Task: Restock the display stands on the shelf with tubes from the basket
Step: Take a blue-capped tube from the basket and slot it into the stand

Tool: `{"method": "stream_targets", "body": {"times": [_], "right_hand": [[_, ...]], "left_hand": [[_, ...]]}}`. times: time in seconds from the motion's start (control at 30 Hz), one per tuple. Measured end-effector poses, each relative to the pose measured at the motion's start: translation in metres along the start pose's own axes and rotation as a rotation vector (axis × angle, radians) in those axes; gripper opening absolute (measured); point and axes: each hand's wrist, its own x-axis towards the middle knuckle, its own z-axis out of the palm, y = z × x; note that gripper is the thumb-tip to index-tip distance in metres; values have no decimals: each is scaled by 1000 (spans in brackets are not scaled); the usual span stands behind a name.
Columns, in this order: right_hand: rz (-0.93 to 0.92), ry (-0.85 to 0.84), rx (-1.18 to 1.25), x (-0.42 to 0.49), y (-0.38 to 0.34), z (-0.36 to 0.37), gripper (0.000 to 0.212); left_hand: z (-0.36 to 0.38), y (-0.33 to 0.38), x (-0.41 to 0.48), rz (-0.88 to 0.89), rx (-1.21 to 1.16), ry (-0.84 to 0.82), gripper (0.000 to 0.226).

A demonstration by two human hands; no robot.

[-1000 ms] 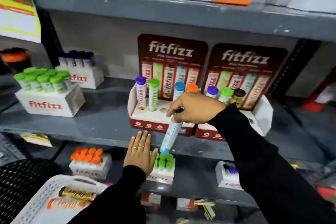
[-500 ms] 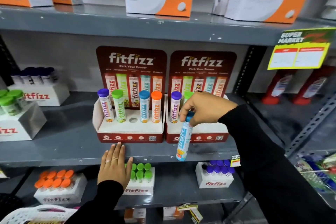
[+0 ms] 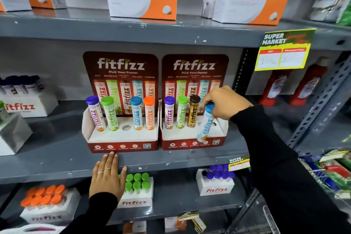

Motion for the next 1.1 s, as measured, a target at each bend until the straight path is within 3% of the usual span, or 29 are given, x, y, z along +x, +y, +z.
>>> {"method": "stream_targets", "body": {"times": [0.23,0.77,1.1], "right_hand": [[174,219,-118,21,21,28,35],[172,111,30,72,28,32,24],[207,73,39,68,30,40,35]], "left_hand": [[-1,-1,1,-17,7,-32,84],[-5,1,1,-33,4,-73,83],[-12,-2,1,-7,-33,-133,85]]}}
